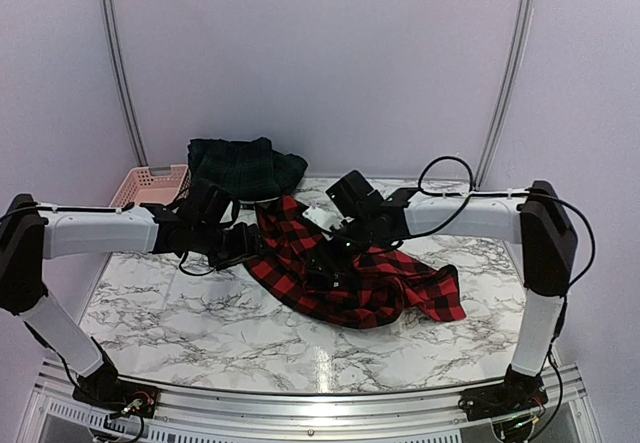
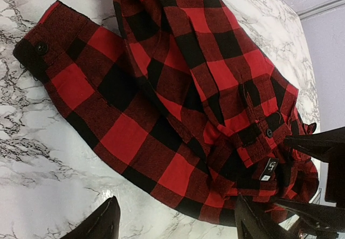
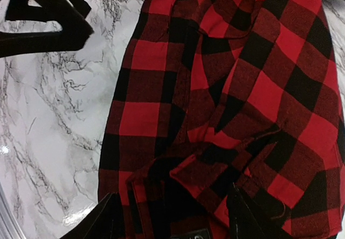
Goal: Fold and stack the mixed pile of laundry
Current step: Adjust the crumpled T-shirt at the center of the board.
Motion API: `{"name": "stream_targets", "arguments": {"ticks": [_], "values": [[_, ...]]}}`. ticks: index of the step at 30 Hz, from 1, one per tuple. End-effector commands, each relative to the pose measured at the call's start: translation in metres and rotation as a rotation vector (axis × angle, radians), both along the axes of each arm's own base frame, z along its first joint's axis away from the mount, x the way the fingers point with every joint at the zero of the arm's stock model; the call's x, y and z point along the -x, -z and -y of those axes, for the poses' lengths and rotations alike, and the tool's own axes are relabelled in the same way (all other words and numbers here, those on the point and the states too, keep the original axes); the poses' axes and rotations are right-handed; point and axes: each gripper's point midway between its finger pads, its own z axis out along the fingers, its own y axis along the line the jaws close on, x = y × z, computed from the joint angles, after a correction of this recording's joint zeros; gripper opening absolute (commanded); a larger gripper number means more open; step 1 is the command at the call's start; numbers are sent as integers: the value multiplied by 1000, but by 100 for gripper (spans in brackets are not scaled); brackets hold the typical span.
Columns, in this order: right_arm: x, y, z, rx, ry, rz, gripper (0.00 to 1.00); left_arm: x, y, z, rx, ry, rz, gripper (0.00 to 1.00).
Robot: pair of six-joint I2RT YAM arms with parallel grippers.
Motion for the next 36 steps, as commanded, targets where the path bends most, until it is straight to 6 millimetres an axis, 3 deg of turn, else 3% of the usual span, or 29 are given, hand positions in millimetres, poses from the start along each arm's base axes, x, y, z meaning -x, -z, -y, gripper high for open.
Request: {"name": "stream_targets", "arguments": {"ticks": [1,6,9,14,17,22,24,25,26,28,29,31,36], "values": [[-17,19,-10,108,21,47,63,-5,-18,-6,40,-34,49,75],[-40,43,-7,229,79,83,58,-4,-18,-12,27,-46,56,75],[-51,39,-6,255,107,109,45,-4,-21,-17,24,-56,67,75],[-58,-5,-16,144,116,136,24,-3,-19,-19,23,-53,63,75],[-70,-30,-5,89,150,145,2,-3,-16,-21,18,-55,57,75],[-123,-73,53,8,320,194,0,-4,-14,-24,14,-56,54,75],[-157,-84,95,10,460,235,0,-5,-11,-26,7,-58,49,75],[-178,-86,128,19,560,241,0,-5,-10,-28,4,-59,48,75],[-192,-87,151,10,639,227,9,-5,-8,-28,2,-59,46,75],[-203,-88,175,21,702,193,43,-6,-6,-29,-3,-56,40,75],[-198,-89,174,34,679,174,52,-6,-4,-29,-7,-52,38,75],[-172,-93,142,-30,533,114,54,-7,-3,-29,-18,-49,37,75],[-73,-87,54,-119,193,50,52,-12,3,-29,-25,-52,23,75]]}}
